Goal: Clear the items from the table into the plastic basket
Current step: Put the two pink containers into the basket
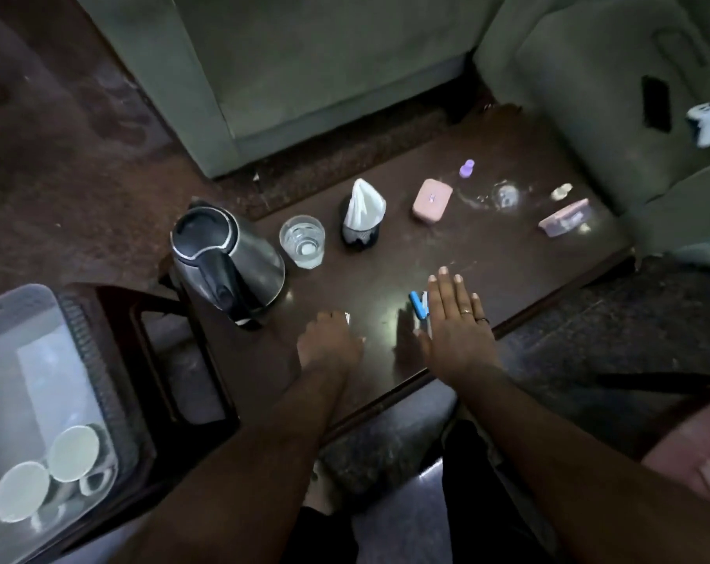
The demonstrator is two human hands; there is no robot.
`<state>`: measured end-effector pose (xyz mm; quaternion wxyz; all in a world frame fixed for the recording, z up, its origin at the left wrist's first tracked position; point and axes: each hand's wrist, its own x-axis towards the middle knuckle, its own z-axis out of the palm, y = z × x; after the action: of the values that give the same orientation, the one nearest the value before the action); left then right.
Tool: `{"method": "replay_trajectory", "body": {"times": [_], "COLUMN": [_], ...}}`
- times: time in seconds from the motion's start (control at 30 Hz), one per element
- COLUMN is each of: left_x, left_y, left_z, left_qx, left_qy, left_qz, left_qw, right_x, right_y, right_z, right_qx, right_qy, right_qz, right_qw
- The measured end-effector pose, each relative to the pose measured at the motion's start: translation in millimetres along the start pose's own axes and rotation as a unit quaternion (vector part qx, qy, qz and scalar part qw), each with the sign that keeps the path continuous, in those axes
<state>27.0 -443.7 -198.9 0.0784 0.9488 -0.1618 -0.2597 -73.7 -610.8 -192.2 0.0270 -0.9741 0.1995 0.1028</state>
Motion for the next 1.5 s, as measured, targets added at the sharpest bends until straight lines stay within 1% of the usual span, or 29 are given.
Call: {"method": "replay_trajectory", "body": {"times": [0.1, 0.2, 0.3, 0.4, 0.53, 0.63, 0.67, 0.73, 0.8, 0.87, 0.93, 1.03, 1.1, 1.17, 1.23, 1.3, 1.37, 1.43, 1.5], "left_x": [24, 40, 48, 48, 45, 45, 47, 56, 75, 99, 122, 157, 184, 210, 230, 242, 249, 251, 251], "left_y": [-6, -13, -17, -15, -12, -3, 4, 25, 56, 93, 131, 179, 198, 210, 213, 216, 218, 221, 225], "left_z": [27, 45, 51, 50, 49, 45, 42, 34, 25, 17, 8, -1, -6, -12, -17, -16, -12, -9, -8], "left_qx": [0.0, -0.022, -0.057, -0.076, -0.067, 0.0, 0.023, 0.044, 0.039, 0.029, 0.043, 0.083, 0.099, 0.097, 0.082, 0.058, 0.003, -0.04, -0.042], "left_qy": [-0.021, -0.009, -0.008, -0.017, -0.018, 0.018, 0.039, 0.085, 0.122, 0.137, 0.139, 0.132, 0.125, 0.114, 0.087, 0.046, 0.019, 0.022, 0.028], "left_qz": [-0.029, -0.026, -0.026, -0.043, -0.038, -0.019, -0.004, 0.055, 0.132, 0.197, 0.228, 0.224, 0.217, 0.192, 0.147, 0.109, 0.092, 0.081, 0.07], "left_qw": [0.999, 0.999, 0.998, 0.996, 0.997, 1.0, 0.999, 0.994, 0.983, 0.97, 0.963, 0.962, 0.963, 0.97, 0.982, 0.991, 0.996, 0.996, 0.996], "right_x": [23, 44, 58, 62, 62, 67, 70, 78, 93, 110, 125, 140, 145, 150, 156, 164, 176, 188, 200], "right_y": [5, 9, 9, 8, 4, 6, 8, 18, 39, 70, 105, 159, 188, 215, 236, 255, 272, 284, 293], "right_z": [35, 55, 58, 57, 56, 56, 55, 51, 45, 38, 30, 21, 18, 16, 14, 10, 10, 13, 16], "right_qx": [0.012, 0.025, 0.035, 0.04, 0.053, 0.062, 0.066, 0.068, 0.062, 0.051, 0.039, 0.014, -0.009, -0.023, -0.011, 0.02, 0.084, 0.177, 0.278], "right_qy": [-0.024, -0.033, -0.045, -0.048, -0.046, -0.049, -0.048, -0.039, -0.023, -0.002, 0.013, 0.02, 0.024, 0.025, 0.034, 0.066, 0.121, 0.167, 0.179], "right_qz": [0.011, 0.017, 0.015, 0.014, 0.008, 0.011, 0.016, 0.028, 0.04, 0.061, 0.084, 0.103, 0.112, 0.127, 0.154, 0.204, 0.276, 0.342, 0.393], "right_qw": [1.0, 0.999, 0.998, 0.998, 0.997, 0.997, 0.997, 0.997, 0.997, 0.997, 0.996, 0.994, 0.993, 0.991, 0.987, 0.976, 0.95, 0.908, 0.858]}}
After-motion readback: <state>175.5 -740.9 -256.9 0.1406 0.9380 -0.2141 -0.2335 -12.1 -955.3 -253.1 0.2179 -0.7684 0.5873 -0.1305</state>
